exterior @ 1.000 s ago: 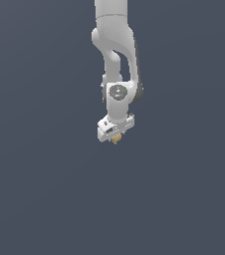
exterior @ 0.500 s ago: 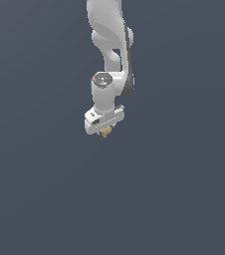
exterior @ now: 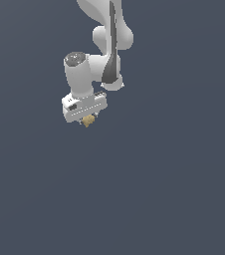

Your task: Pick up the object and move it to a goal position.

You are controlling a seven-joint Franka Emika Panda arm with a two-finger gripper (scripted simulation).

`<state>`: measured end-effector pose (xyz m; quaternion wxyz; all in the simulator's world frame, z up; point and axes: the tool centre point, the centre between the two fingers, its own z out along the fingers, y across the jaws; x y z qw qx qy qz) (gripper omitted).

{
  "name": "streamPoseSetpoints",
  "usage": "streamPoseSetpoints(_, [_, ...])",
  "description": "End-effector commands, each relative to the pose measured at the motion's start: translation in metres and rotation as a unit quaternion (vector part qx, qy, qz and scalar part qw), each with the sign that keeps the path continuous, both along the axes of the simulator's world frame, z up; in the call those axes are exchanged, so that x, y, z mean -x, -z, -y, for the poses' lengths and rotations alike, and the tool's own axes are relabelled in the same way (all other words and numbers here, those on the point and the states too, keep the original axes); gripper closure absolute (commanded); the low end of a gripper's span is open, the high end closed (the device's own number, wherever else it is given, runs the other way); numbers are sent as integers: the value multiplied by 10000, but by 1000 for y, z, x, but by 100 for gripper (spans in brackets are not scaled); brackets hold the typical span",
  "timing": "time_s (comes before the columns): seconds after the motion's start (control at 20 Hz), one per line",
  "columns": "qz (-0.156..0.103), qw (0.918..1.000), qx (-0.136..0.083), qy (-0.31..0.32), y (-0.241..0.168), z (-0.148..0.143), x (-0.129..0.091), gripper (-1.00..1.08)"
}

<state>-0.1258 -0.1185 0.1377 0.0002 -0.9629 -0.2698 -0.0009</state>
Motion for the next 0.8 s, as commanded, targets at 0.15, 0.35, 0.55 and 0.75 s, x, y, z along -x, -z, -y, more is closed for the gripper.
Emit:
streamPoseSetpoints(0.15, [-3,10000,-5,-7,-25,34,8,108])
streamPoseSetpoints(0.35, [-5,10000,-2,-6,-37,50,11,108])
streamPoseSetpoints(0.55, [-6,10000,1,-5,-41,56,11,108])
streamPoseSetpoints(0.75, [-8,10000,4,-5,-40,55,10,108])
